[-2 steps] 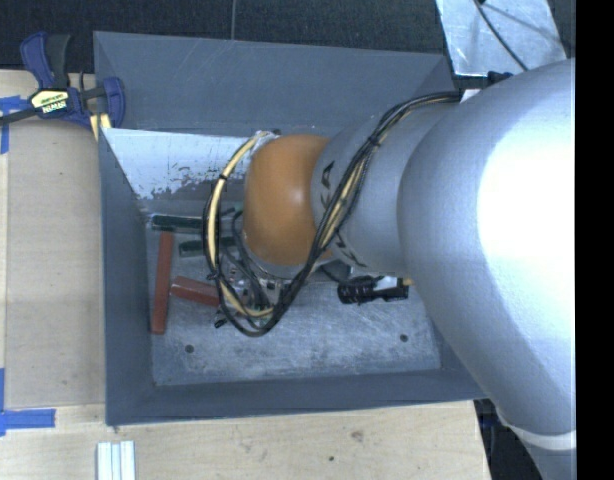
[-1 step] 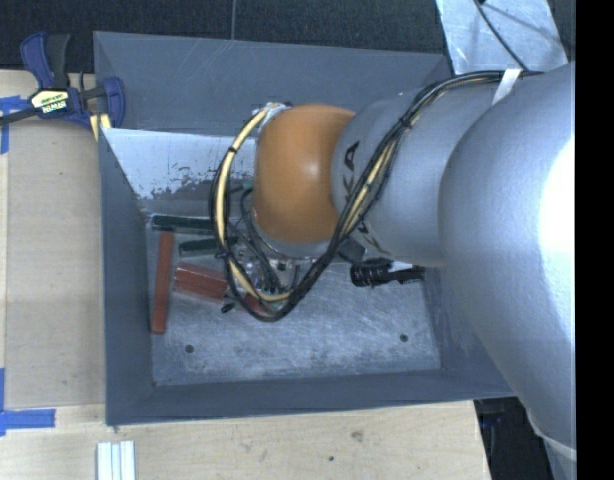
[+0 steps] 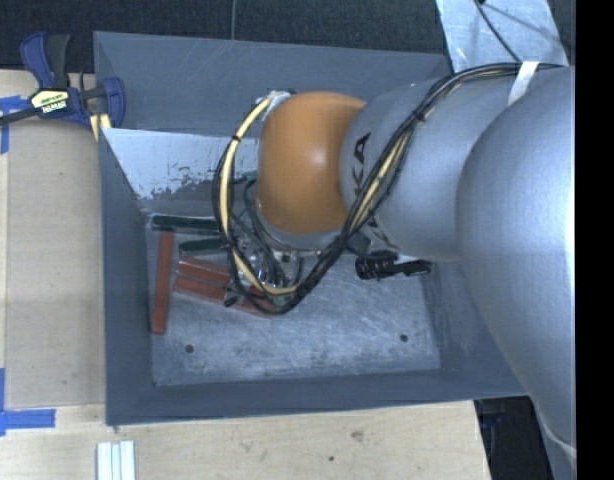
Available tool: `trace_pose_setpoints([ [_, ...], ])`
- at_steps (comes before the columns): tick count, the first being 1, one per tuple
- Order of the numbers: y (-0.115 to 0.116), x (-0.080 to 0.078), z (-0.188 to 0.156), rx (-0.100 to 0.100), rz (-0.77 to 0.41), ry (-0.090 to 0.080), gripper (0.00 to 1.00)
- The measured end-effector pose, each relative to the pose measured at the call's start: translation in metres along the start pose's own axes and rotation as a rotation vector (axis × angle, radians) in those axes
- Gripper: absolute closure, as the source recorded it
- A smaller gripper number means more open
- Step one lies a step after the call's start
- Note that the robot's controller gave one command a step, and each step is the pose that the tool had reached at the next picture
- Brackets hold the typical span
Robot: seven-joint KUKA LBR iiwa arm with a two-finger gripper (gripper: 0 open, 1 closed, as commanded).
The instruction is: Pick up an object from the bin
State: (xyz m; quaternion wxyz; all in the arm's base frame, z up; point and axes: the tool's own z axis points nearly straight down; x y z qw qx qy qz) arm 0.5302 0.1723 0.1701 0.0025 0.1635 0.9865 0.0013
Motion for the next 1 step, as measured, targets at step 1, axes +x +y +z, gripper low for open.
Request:
trace_pose_setpoints([
  [1, 0.0004, -0.0008, -0.0078, 0.0, -0.004, 0.0, 1.0],
])
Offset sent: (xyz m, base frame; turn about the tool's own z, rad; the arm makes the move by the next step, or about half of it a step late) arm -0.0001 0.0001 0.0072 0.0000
